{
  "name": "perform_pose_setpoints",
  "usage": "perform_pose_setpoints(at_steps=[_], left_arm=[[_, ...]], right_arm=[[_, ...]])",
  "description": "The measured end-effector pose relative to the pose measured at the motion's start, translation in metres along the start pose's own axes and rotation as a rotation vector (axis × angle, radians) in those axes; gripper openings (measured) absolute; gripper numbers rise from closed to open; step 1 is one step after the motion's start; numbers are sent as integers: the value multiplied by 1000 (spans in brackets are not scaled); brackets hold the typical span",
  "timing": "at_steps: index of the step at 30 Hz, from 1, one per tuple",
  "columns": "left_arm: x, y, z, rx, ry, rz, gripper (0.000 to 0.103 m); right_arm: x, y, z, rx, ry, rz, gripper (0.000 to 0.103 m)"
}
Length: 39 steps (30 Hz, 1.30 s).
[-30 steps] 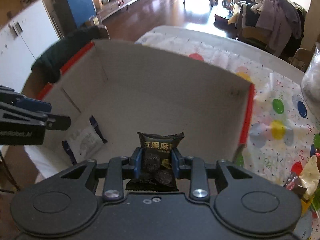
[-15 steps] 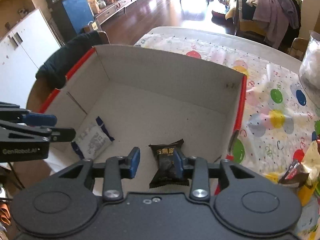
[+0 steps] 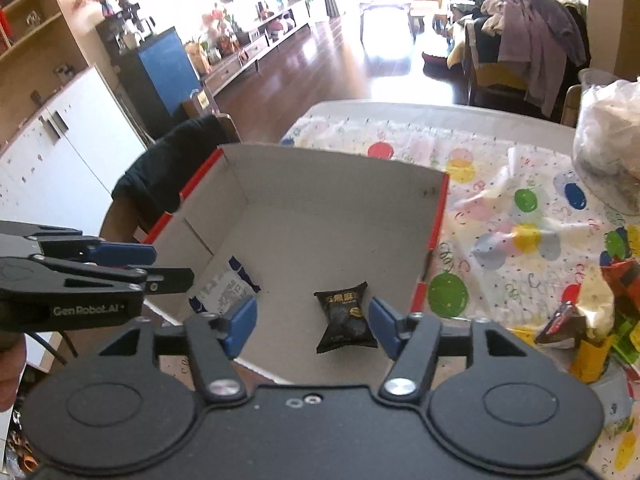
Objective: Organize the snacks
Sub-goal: 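Open left tool to drop milk bag while right tool releases sesame bag into box, then move both tools back toward the snack pile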
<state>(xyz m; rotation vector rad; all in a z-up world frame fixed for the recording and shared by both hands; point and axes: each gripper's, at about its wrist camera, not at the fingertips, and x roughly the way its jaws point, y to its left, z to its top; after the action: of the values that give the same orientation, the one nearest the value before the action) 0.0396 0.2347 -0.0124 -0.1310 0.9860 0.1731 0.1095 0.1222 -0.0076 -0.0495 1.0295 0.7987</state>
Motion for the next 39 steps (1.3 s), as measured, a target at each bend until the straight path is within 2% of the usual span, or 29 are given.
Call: perform_pose_setpoints(at_steps=[10, 14, 17, 20, 24, 34, 39], left_arm=[[-20, -41, -3, 38, -86, -52, 66], [-25, -65, -8, 50, -102, -78, 71], [-25, -84, -11, 59, -109, -88, 74], [-24, -102, -13, 55, -117, -99, 78], [-23, -128, -16, 52, -145, -102, 84], [-1, -196, -17, 82, -127, -147, 85], [11, -236, -15, 141, -109, -194, 85]], right_arm=[[-48, -30, -17, 54, -85, 5, 83], [-66, -47, -28, 69, -105, -9, 90], [-78, -63, -35, 89, -112, -12, 92], [-90, -78, -46, 99, -129, -29, 101], [-103, -100, -59, 96, -135, -51, 103], [-129, -182, -87, 131, -95, -123, 103], [-137, -232, -94, 170, -83, -176, 103]])
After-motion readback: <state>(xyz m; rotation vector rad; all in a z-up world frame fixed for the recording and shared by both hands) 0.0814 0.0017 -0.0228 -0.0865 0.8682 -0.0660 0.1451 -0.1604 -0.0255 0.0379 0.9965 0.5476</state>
